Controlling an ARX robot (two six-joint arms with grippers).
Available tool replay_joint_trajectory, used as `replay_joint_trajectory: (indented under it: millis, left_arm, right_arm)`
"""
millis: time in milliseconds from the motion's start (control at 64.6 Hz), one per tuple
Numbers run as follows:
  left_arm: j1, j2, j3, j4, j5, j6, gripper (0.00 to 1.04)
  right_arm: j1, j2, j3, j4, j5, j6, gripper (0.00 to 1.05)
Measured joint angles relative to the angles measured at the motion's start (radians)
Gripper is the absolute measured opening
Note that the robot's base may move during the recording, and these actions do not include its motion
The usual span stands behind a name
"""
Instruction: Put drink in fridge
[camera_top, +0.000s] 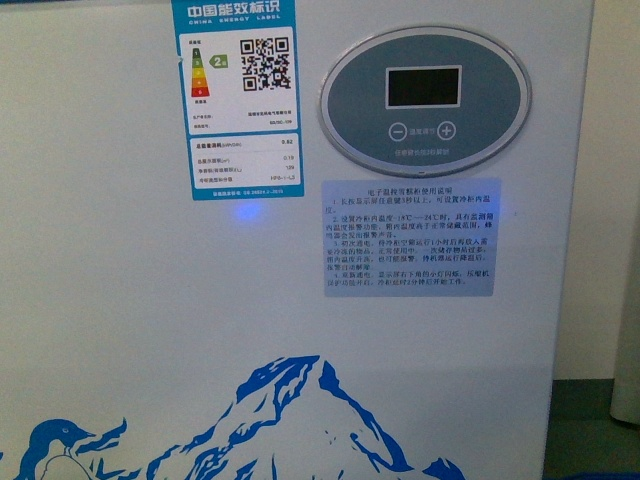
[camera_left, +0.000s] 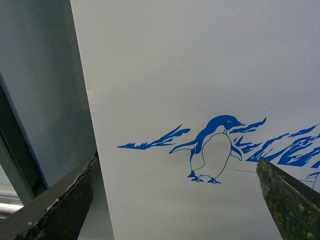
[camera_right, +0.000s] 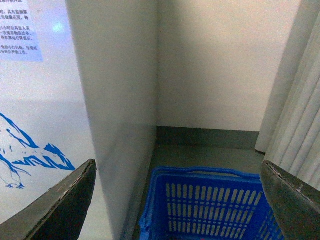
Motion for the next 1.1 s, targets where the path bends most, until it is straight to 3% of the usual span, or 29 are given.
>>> replay_joint_trajectory:
  millis: [93, 139, 279, 341, 418, 697, 1100]
  left_arm:
    - [0.000, 0.000, 0.000, 0.000, -0.001, 0.000, 0.97]
    - [0.000, 0.000, 0.000, 0.000, 0.000, 0.000, 0.97]
    - [0.000, 0.000, 0.000, 0.000, -0.001, 0.000, 0.97]
    - [0.000, 0.000, 0.000, 0.000, 0.000, 0.000, 0.97]
    - [0.000, 0.000, 0.000, 0.000, 0.000, 0.000, 0.97]
    - [0.000, 0.000, 0.000, 0.000, 0.000, 0.000, 0.97]
    - [0.000, 0.000, 0.000, 0.000, -0.001, 0.000, 0.97]
  right_arm:
    - [0.015, 0.137, 0.066, -0.169, 0.183, 0.079, 0.98]
    - [-0.019, 0.228, 0.089, -0.179, 0.196, 0.095, 0.98]
    - [-0.208, 0.571, 0.144, -0.019, 0.037, 0.079, 0.98]
    - [-0.325, 0.810, 0.209, 0.134, -0.055, 0.014, 0.98]
    - [-0.392, 1.084, 0.298, 0.267, -0.125, -0.083, 0.98]
    - [-0.416, 1.628, 0.475, 0.416, -0.168, -0.283, 0.98]
    - [-0.397, 2.235, 0.798, 0.490, -0.172, -0.409, 0.98]
